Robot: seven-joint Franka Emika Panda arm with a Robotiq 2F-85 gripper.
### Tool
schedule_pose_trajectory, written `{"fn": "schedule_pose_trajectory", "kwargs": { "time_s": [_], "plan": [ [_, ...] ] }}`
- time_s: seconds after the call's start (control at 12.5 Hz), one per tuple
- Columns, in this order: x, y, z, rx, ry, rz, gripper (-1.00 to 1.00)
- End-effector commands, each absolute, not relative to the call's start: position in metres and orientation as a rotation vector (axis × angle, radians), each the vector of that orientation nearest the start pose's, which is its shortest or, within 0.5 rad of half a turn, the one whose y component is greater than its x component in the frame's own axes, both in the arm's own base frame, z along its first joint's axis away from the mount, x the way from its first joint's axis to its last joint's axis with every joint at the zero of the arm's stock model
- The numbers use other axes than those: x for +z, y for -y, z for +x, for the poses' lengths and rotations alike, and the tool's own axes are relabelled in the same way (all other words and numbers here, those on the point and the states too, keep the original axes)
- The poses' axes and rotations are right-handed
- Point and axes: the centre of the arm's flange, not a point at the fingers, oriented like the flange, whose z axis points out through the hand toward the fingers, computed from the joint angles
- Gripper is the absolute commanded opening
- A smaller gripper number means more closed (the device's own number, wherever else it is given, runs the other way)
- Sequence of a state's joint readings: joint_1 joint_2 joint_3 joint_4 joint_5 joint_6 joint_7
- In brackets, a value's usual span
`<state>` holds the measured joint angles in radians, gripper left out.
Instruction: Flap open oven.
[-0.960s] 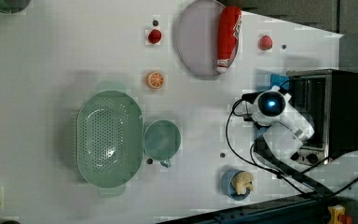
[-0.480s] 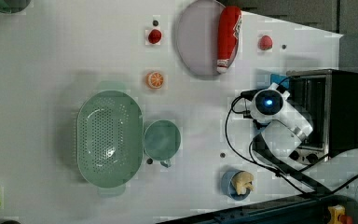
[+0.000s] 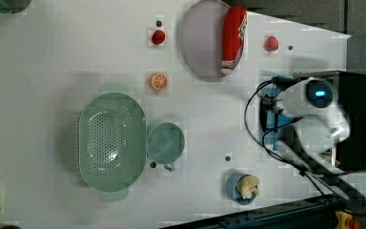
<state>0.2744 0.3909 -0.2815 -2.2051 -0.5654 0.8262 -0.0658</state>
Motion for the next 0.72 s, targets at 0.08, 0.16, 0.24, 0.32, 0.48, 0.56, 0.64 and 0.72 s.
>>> {"fn": "schedule_pose_trajectory", "kwargs": {
  "time_s": [0.08, 0.16, 0.24, 0.32, 0.48, 0.56, 0.64, 0.72],
  "plan": [
    [0.284, 0.010, 0.559, -0.208, -0.788, -3.378, -0.65],
    [0.306, 0.012, 0.559, -0.217, -0.882, -3.296, -0.65],
    [0.327, 0.014, 0.557, -0.210, -0.965, -3.219, -0.65],
    [0.347, 0.016, 0.554, -0.188, -1.034, -3.151, -0.65],
    [0.384, 0.019, 0.546, -0.124, -1.134, -3.043, -0.65],
    [0.403, 0.019, 0.543, -0.104, -1.164, -2.995, -0.65],
    [0.423, 0.019, 0.540, -0.100, -1.183, -2.953, -0.65],
    [0.443, 0.020, 0.537, -0.101, -1.203, -2.915, -0.65]
  ]
}}
